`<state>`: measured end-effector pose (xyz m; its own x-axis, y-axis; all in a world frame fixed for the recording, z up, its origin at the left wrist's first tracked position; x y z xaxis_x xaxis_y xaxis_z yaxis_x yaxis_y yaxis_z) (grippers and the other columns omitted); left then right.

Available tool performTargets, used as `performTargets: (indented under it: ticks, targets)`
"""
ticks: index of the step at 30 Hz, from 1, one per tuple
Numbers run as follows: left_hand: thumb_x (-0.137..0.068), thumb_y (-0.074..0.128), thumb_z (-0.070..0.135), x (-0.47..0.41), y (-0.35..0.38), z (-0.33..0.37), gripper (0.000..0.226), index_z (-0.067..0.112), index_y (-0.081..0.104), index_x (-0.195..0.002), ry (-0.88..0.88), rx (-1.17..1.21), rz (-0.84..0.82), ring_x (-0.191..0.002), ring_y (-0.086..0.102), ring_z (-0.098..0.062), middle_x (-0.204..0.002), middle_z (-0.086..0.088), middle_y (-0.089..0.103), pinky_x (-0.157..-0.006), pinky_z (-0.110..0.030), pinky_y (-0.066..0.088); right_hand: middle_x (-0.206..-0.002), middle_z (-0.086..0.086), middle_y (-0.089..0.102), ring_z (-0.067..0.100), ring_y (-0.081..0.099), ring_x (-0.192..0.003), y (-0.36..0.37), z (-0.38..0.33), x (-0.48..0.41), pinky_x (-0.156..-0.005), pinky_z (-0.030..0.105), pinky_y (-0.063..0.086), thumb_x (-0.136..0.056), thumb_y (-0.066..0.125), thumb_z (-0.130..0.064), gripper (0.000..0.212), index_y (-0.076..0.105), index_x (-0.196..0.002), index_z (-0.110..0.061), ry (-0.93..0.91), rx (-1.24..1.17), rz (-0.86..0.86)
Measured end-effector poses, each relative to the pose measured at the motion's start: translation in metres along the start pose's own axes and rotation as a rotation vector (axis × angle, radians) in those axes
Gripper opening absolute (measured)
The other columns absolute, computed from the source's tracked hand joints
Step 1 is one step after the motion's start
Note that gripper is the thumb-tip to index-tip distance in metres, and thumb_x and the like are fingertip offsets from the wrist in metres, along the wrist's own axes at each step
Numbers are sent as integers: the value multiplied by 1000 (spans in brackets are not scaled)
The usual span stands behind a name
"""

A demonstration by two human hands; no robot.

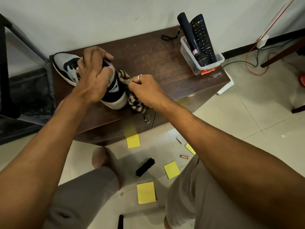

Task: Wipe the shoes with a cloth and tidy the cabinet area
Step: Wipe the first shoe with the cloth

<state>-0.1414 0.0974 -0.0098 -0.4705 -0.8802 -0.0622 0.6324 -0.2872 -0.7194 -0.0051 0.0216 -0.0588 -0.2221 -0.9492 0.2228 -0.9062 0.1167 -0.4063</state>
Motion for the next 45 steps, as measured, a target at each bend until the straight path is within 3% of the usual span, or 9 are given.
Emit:
performTargets:
  ticks: [2, 6, 13, 20, 26, 29, 36, 41, 45]
  targets:
    - [-79, 36, 35, -1, -1, -1, 46, 23, 46, -123, -15, 12, -32, -127, 33, -25, -133, 1, 35, -114, -50, 28, -56, -24, 59, -6, 49, -48, -7, 1, -2, -50, 7, 36, -98, 58, -14, 22, 76, -85, -12, 6, 27, 29]
    - [-79, 43, 26, -2, -2, -2, 44, 31, 35, -122, -9, 69, -101, -128, 31, -19, -127, 10, 30, -108, -37, 30, -123, -1, 71, 7, 64, -113, 2, -13, 1, -102, 27, 53, -97, 57, -8, 33, 71, -126, -12, -78, -219, 107]
    - [-74, 47, 21, -7, -5, -16, 51, 49, 37, -116, -1, 154, -182, -138, 31, -20, -141, 4, 35, -113, -39, 30, -86, -2, 78, 0, 61, -61, 20, 7, 6, -57, 14, 42, -97, 59, -17, 24, 75, -79, -15, 39, -48, -34]
    - [-72, 46, 20, -8, -6, -14, 64, 42, 36, -132, 11, 168, -169, -143, 26, -17, -142, 9, 29, -111, -29, 32, -125, 2, 69, 8, 62, -113, 33, -12, 13, -103, 27, 51, -98, 56, -11, 36, 67, -133, -12, -43, -260, 77]
    - [-75, 43, 23, -5, -4, -7, 65, 43, 25, -134, 11, 133, -140, -143, 32, -24, -152, 5, 29, -115, -56, 34, -78, 2, 72, 9, 66, -69, 38, -3, 28, -62, 26, 55, -94, 61, -19, 20, 78, -97, -9, 41, -104, 25]
    - [-76, 42, 22, -6, -5, -9, 63, 34, 36, -137, 3, 85, -110, -147, 22, -15, -154, 7, 25, -118, -53, 28, -49, -6, 43, 9, 37, -43, 34, 2, 36, -44, 25, 34, -93, 60, -19, 34, 54, -59, -14, 97, -32, -24]
    - [-71, 42, 30, -3, -8, -5, 63, 76, 28, -111, -3, 124, -115, -146, 26, -20, -153, 0, 30, -118, -51, 30, -112, -5, 72, 3, 65, -97, 42, -10, 32, -86, 22, 56, -99, 55, -16, 35, 68, -131, -12, 92, -259, 90]
    - [-72, 42, 24, -2, -8, -4, 59, 45, 39, -127, -21, 96, -117, -144, 28, -21, -151, 12, 26, -114, -58, 32, -53, -5, 44, 7, 41, -52, 36, 5, 37, -54, 32, 40, -92, 61, -16, 34, 59, -60, -4, 112, -72, 39]
    - [-71, 43, 24, -2, -9, -1, 61, 64, 36, -117, -7, 115, -143, -143, 30, -20, -151, 12, 26, -114, -54, 33, -72, -12, 63, 4, 56, -69, 22, 2, 26, -63, 30, 51, -95, 58, -16, 24, 72, -75, -20, 116, -223, 219]
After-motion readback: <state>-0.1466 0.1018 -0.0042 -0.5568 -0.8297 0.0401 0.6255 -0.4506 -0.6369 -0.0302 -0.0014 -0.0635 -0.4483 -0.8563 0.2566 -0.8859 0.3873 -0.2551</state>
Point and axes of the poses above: each hand's wrist, its own x-axis away from the middle knuckle, its own y-axis out of the palm, z = x × y, the point moved 10 cm from there along -x, towards the middle knuckle
